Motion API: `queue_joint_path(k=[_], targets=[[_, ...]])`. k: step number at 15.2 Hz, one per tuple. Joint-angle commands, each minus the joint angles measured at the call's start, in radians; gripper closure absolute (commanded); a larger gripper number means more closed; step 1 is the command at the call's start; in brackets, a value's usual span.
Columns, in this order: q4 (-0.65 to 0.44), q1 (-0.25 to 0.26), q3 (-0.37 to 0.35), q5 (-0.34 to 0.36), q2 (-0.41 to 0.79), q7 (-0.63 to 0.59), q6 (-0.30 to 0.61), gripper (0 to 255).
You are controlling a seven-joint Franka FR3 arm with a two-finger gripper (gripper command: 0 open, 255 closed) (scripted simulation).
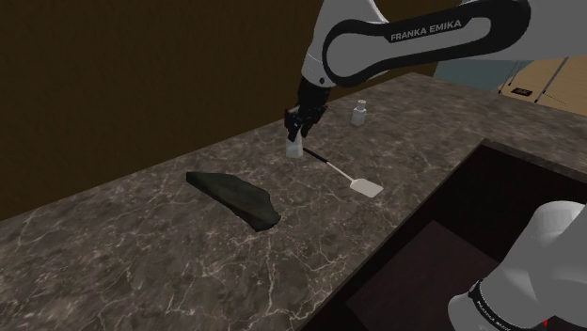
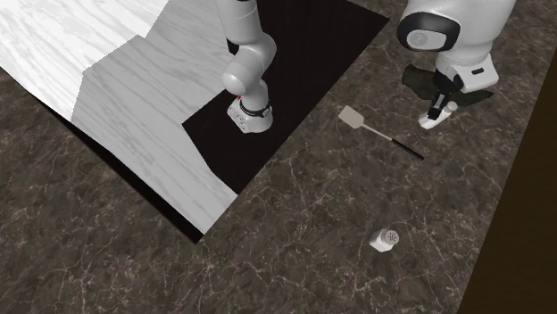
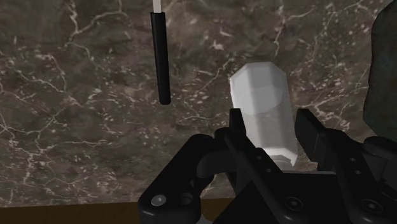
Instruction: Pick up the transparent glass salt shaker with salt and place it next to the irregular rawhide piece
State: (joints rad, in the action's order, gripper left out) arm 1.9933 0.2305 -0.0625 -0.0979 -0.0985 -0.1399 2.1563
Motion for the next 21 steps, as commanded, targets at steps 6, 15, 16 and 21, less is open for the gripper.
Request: queue_joint_path(k=[6,15,16,21], targets=[[0.075,0.001,-0.001,-0.005,0.018,0.009,0.093,255],[0.078,0.001,-0.001,-0.005,0.019,0.009,0.097,0],[0.078,0.001,-0.001,-0.005,0.019,0.009,0.097,0],[0.065,0.0,0.001,-0.005,0.001,0.009,0.066,0]])
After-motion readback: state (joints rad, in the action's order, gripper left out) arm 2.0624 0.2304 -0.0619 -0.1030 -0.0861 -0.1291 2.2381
